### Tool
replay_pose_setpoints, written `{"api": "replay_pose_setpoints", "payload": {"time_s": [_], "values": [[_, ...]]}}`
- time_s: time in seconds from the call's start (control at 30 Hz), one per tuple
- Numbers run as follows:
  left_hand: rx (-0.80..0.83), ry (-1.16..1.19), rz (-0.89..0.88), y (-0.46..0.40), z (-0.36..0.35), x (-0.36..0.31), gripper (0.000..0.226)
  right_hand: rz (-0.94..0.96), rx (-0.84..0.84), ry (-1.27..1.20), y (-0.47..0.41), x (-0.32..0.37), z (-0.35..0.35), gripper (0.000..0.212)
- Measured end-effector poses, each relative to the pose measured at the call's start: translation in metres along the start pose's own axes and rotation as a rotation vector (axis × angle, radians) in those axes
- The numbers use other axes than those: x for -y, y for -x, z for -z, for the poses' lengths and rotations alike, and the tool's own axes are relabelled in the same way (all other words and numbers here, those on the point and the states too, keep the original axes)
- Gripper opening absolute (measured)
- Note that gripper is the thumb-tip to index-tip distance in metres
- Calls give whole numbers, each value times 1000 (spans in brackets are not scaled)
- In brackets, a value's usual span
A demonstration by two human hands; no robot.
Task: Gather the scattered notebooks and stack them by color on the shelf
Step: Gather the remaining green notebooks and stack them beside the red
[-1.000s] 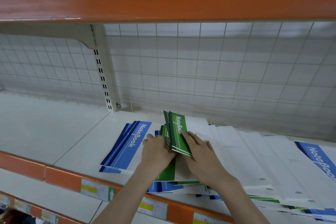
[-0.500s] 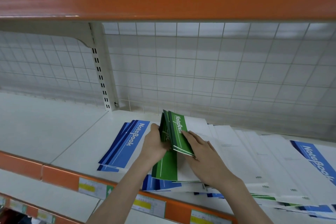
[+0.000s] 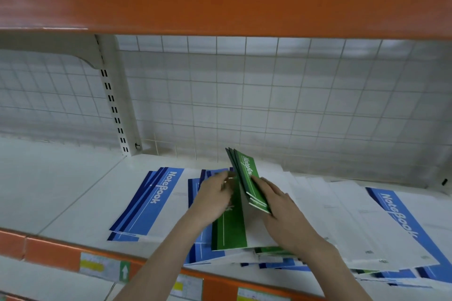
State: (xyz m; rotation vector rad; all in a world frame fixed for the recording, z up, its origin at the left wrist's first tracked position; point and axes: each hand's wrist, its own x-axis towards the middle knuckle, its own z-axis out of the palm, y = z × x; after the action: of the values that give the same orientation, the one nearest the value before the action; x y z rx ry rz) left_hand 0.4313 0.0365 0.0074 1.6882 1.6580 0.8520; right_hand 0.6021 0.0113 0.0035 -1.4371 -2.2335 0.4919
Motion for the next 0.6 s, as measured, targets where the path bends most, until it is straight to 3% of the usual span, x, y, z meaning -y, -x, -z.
{"api": "replay_pose_setpoints", "payload": {"time_s": [0.07,0.13,0.23,0.4,0.47,0.53,0.6], "values": [[-60,-434,3,3,-3,6,48,10,11,46,1,-2,0,68],[-35,-414,107,5,-8,7,59,12,40,99,1,-2,-4,69],[-64,-256,140,7,-11,4,49,3,61,141,3,-2,-7,71],[-178,-372,98,3,-17,0,34,-7,62,144,4,0,-6,73],[-212,-252,46,0,-17,-1,33,-7,58,147,5,2,-5,71],[-249,26,29,-3,-15,-1,25,-7,64,145,6,4,-5,70],[-244,262,107,-5,-12,-5,19,1,61,159,8,6,-6,70]]}}
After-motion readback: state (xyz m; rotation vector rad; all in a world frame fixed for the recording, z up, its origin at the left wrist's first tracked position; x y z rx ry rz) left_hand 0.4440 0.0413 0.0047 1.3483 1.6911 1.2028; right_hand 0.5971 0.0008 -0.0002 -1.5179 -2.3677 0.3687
